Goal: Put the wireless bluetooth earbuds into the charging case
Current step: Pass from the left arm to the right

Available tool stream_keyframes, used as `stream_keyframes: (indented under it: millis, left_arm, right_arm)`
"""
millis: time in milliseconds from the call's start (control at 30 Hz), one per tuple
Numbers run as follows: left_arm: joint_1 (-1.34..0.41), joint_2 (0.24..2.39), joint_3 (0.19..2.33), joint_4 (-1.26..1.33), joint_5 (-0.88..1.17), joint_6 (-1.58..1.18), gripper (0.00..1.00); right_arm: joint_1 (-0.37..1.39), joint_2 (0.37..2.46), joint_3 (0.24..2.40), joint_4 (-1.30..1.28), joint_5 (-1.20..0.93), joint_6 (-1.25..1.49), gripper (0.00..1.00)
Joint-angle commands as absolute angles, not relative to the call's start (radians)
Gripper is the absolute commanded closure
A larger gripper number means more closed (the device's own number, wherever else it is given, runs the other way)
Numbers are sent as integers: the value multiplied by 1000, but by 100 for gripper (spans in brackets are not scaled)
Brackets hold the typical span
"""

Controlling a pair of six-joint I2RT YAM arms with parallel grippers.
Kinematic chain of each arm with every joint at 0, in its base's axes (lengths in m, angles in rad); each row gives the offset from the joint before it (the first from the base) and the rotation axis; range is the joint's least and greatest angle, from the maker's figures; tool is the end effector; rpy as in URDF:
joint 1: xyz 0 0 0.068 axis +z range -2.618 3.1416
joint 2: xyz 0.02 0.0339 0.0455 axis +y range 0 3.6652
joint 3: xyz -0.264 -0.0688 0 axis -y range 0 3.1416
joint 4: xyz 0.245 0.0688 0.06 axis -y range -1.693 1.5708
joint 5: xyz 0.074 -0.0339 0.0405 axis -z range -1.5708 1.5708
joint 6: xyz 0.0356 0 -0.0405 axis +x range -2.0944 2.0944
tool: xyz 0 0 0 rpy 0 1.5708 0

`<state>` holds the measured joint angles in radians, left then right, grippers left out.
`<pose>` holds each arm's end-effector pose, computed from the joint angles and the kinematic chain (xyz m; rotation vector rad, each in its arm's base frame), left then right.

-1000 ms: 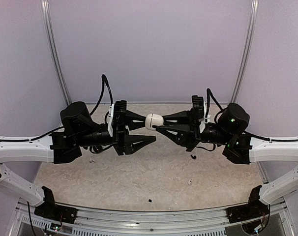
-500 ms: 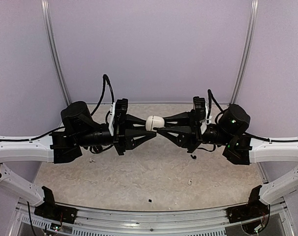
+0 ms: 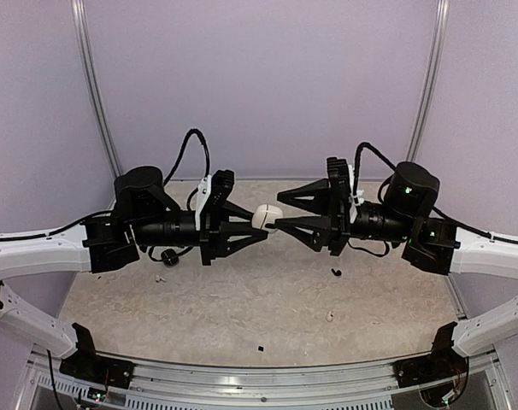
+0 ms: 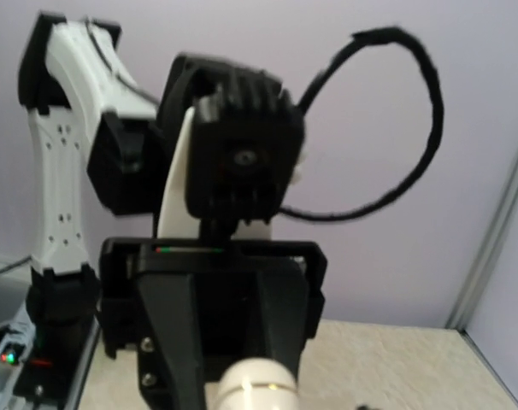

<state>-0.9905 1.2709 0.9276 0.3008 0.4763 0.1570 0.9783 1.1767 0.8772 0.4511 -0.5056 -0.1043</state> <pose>0.1500 -0.2585 0.3353 1.2280 1.1871 -1.0147 0.1389 0.2372 0.3582 -1.1321 1.0282 1.0644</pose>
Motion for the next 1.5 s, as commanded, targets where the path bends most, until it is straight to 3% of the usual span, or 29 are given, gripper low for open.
stream_keyframes:
  millis: [0, 300, 633, 867, 1200, 1367, 1467]
  left_arm:
    - [-960, 1259, 991, 128, 495, 197, 82]
    - [-941, 1285, 1034, -45, 482, 230, 83]
    - [-940, 1314, 1050, -56, 498, 219, 83]
    - [-942, 1339, 1063, -60, 506, 222, 83]
    - [-938, 1334, 1052, -45, 496, 225, 82]
    - [-937, 1278, 986, 51, 492, 220, 55]
    - [-937, 1230, 938, 119, 491, 206, 47]
  right_arm:
    - [971, 1145, 967, 167, -465, -191, 51]
    - [971, 1213, 1091, -120, -451, -227, 49]
    - [971, 1282, 1142, -211, -440, -240, 50]
    - [971, 1298, 1152, -213, -447, -250, 56]
    - [971, 1305, 1145, -207, -438, -255, 79]
    - [971, 1286, 1125, -172, -436, -240, 84]
    - [970, 1266, 1101, -137, -434, -226, 85]
